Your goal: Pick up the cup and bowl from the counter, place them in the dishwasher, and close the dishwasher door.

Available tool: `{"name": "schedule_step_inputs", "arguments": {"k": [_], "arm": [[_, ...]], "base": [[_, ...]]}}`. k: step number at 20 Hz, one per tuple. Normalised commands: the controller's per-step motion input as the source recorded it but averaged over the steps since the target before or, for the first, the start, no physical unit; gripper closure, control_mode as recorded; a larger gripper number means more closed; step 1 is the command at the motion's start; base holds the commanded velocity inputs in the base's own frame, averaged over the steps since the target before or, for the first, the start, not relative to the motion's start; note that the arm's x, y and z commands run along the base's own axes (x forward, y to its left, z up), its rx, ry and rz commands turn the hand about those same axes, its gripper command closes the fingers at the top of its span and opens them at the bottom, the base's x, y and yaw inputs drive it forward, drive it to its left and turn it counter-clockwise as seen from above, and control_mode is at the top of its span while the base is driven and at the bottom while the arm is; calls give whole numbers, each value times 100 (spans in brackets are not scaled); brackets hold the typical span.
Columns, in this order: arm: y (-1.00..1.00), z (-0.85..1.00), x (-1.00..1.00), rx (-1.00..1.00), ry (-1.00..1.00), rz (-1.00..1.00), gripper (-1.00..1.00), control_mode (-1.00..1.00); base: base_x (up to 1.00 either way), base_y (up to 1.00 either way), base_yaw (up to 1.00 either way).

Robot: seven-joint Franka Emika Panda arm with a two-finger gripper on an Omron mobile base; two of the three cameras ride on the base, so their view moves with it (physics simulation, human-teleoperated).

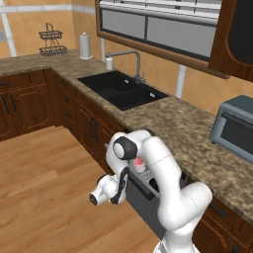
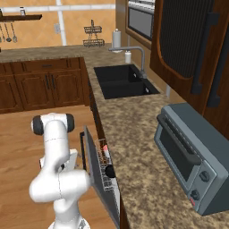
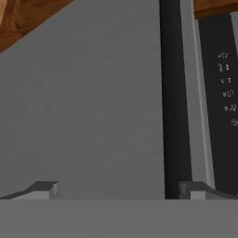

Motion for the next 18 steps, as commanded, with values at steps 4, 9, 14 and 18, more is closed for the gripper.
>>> {"name": "schedule_step_inputs", "arguments": {"k": [4,9,14,18], "arm": [[-100,-27,27,12,0,2,-100,-100],[-100,-42,57,8,0,4,-100,-100],[-100,-45,71,9,4,3,-100,-100],[-100,-42,66,6,3,3,-100,-100]], "base": [[0,0,0],[0,0,0],[0,0,0],[0,0,0]]}}
